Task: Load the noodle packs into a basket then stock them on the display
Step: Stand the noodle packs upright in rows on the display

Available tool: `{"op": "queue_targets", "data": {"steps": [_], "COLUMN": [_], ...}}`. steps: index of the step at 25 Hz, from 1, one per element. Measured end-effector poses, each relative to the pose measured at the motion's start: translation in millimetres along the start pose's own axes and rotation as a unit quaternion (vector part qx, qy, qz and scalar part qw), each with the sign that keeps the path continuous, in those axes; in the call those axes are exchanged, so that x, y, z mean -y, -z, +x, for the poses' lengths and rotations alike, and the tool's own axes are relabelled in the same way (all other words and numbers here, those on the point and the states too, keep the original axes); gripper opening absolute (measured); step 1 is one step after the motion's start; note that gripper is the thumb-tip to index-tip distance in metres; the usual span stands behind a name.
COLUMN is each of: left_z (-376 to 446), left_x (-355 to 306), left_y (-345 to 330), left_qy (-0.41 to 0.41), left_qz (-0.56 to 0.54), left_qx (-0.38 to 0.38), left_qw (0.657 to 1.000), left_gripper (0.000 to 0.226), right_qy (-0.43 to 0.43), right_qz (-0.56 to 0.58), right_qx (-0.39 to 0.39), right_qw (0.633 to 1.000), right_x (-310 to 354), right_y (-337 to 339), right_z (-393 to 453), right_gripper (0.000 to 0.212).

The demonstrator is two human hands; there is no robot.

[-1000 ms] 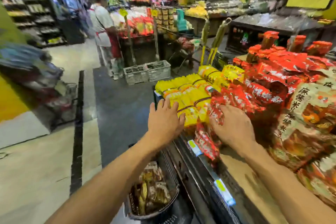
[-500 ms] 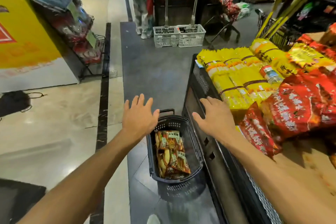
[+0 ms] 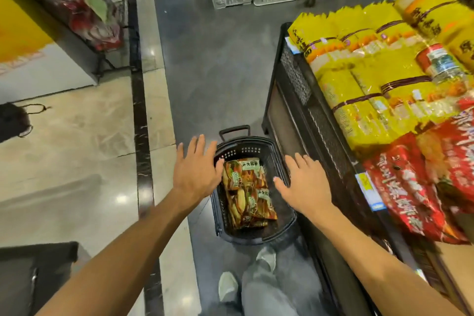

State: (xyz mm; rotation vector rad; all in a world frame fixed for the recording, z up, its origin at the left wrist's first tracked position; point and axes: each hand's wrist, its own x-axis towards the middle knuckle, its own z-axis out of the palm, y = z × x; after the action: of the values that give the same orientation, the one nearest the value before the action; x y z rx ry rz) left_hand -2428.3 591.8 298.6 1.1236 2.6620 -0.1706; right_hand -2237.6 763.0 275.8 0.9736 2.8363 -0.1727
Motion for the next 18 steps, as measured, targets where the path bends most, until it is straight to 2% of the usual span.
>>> {"op": "queue_targets", "data": {"steps": [3,5,9,12,13,15,17,18], "left_z": [31,66,112,163,170,199,233,242], "left_x": [-3,-9,-7,-7,0,-6,-16,-19], "left_y": [-34,-68,-136,-214,-213,-257,-306,-301], "left_qy": [-0.011,-0.044,-0.092,-0.17,-0.162,-0.216,-0.252,-0.252], "left_qz": [0.025,0.05,0.097,0.144,0.163,0.218,0.227,0.225], "left_qx": [0.011,0.051,0.108,0.141,0.14,0.15,0.149,0.142], "left_qw": [1.0,0.996,0.985,0.965,0.963,0.94,0.929,0.93], "left_gripper": [0.062,0.062,0.064,0.066,0.066,0.067,0.065,0.063], "right_qy": [-0.01,-0.054,-0.125,-0.226,-0.231,-0.301,-0.351,-0.351], "right_qz": [-0.013,0.006,0.046,0.089,0.104,0.144,0.177,0.179], "right_qx": [0.042,0.097,0.147,0.164,0.169,0.189,0.194,0.195], "right_qw": [0.999,0.994,0.98,0.956,0.953,0.924,0.899,0.898], "right_x": [-13,-24,-21,-5,0,12,20,22], "right_y": [-41,-85,-163,-249,-251,-306,-368,-371], "right_z": [13,24,23,25,29,31,37,40], "right_gripper": [0.071,0.071,0.074,0.071,0.071,0.071,0.075,0.076]}}
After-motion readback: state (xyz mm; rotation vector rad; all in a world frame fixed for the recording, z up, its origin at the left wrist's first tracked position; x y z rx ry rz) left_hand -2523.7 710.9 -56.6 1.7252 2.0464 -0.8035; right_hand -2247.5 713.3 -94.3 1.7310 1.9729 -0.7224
